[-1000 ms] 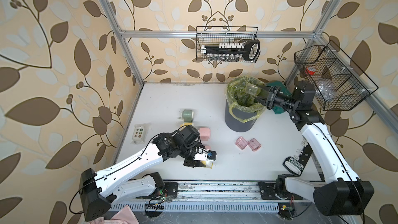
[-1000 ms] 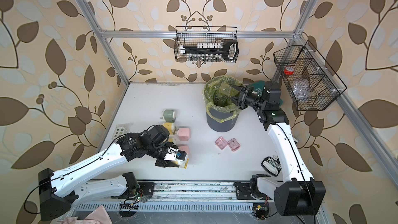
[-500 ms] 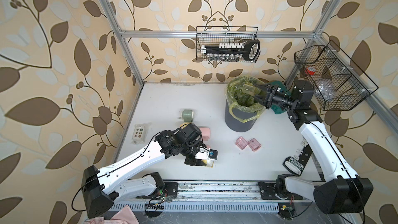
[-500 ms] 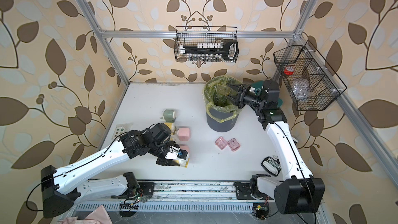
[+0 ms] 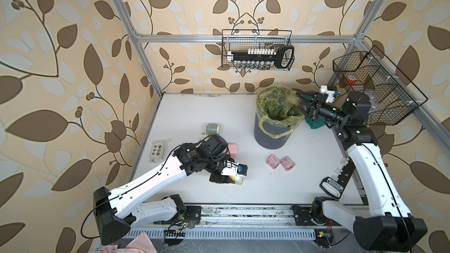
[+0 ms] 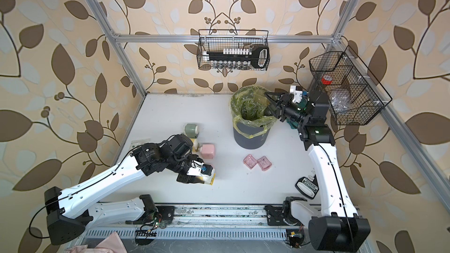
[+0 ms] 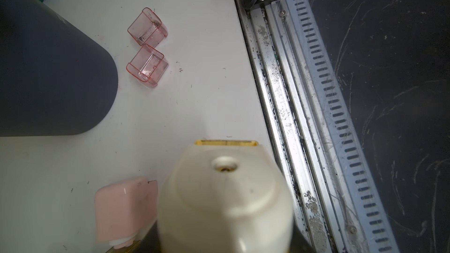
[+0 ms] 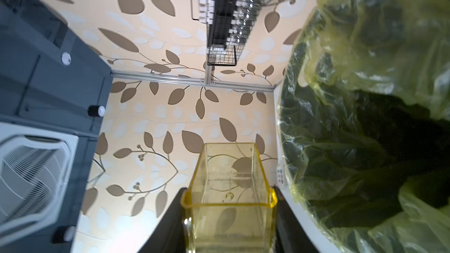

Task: Take out the pencil sharpener tray and clean the shavings
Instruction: Pour the shavings into the trash bin, then place the pencil sharpener at the center of the board.

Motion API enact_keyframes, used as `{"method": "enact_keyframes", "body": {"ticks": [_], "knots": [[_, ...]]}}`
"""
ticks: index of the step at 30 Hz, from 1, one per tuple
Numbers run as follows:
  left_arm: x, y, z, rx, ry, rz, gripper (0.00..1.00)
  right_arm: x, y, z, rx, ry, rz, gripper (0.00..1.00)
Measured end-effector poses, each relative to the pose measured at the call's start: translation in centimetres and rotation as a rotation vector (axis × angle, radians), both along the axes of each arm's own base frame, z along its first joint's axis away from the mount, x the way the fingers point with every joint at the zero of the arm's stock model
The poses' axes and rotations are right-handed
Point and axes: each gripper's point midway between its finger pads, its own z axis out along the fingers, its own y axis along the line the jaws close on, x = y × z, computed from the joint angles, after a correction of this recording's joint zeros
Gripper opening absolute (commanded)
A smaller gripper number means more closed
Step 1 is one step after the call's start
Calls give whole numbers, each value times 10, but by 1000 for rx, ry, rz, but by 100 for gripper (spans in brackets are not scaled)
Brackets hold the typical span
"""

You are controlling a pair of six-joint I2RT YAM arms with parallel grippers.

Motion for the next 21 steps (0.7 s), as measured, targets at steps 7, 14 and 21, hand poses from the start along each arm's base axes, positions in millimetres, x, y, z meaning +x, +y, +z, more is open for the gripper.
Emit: {"method": "enact_keyframes", "body": {"ticks": [7, 14, 21], "knots": [[45, 5, 28, -54, 19, 85, 0, -74, 9, 34, -354, -501, -96, 0], [112, 5, 54, -61, -25, 126, 0, -109, 16, -15, -590, -689, -110, 0], [182, 0, 16, 34, 10, 111, 0, -133, 19, -85, -714, -665, -38, 0]]}}
